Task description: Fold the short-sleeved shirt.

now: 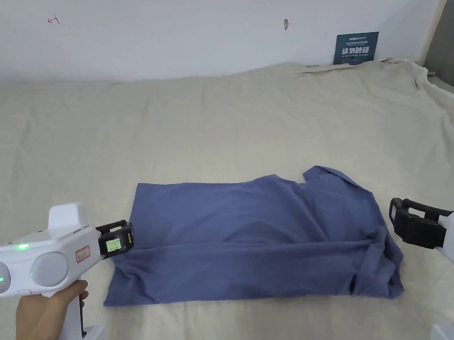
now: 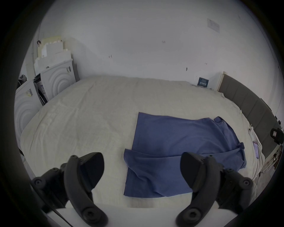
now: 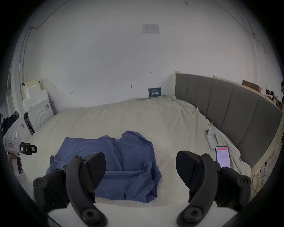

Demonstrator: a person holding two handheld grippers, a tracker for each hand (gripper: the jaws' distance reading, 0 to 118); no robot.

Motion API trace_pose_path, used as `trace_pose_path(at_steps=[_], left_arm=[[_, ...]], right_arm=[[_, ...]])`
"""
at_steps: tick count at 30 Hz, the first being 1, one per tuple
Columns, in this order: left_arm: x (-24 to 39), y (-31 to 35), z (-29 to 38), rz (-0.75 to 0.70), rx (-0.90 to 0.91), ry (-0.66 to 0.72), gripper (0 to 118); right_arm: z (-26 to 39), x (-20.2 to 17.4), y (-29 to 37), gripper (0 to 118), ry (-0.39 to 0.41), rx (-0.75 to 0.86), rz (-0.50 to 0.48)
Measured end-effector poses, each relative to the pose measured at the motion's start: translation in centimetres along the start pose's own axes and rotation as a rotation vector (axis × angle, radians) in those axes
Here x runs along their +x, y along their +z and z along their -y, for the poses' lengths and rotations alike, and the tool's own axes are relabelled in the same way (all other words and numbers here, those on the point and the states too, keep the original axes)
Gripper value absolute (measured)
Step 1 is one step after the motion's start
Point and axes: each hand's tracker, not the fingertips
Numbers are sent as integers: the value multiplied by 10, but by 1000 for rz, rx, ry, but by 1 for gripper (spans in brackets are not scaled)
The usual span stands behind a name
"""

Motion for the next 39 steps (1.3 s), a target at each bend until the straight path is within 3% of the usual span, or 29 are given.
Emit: trace_pose_path(at_steps=[2,3,5,8,23,25,26,27,28,29,37,38,39], left_arm=[[1,12,10,-5,62,-13,62],[1,15,15,-10,84,-12,44],[2,23,24,-10,118,-19,38],[-6,21,36,-23,122,-37,0],[-19,-19,53,40,-194,8,1],[-20,-35,55,43,-238,19,21],[-21,-43,56,35,-268,20,38],[-22,-52,57,39,-291,27,67],[-23,-61,59,34,-331,33,80],[-24,-69,62,27,-360,38,86],[-24,-109,75,-16,-431,6,84],[-24,-112,76,-24,-442,1,76],[-22,-111,76,-15,-451,15,53]], right_arm=[[4,-2,10,82,15,19,1],[7,-4,14,65,27,23,-1],[11,-7,20,59,47,34,1],[17,-9,26,1,60,51,3],[22,-14,18,0,61,30,-38],[23,-14,16,0,55,22,-38],[23,-13,15,0,53,18,-36],[23,-13,13,0,50,13,-35],[24,-12,12,0,47,8,-35],[24,-12,11,0,43,4,-35],[28,-11,-2,0,50,-49,-33],[28,-10,-3,0,48,-53,-33],[29,-10,-4,0,45,-58,-32]])
